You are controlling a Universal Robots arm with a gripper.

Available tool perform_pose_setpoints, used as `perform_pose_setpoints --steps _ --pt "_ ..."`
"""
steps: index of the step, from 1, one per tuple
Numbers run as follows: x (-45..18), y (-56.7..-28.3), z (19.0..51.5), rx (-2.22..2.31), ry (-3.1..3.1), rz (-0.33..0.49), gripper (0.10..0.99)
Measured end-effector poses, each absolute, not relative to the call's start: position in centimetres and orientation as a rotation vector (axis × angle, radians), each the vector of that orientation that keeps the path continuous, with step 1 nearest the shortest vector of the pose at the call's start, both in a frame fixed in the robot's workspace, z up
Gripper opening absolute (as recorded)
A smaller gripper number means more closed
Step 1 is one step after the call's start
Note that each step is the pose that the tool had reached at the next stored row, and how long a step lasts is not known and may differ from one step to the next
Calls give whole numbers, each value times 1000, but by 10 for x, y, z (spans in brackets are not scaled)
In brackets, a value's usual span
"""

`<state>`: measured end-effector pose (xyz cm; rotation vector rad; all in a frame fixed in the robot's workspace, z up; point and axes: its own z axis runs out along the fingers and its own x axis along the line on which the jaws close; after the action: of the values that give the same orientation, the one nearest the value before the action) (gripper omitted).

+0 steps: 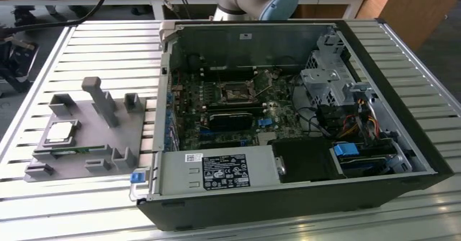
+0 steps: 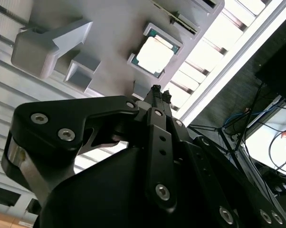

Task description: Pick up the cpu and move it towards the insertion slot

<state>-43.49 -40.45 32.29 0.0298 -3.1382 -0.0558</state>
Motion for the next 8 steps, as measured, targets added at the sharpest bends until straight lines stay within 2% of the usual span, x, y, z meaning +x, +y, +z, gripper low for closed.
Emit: perform_pose_setpoints --steps 7,8 --pt "-435 -405 312 30 -3136 -56 114" --pt "-435 -405 311 30 -3135 -56 169"
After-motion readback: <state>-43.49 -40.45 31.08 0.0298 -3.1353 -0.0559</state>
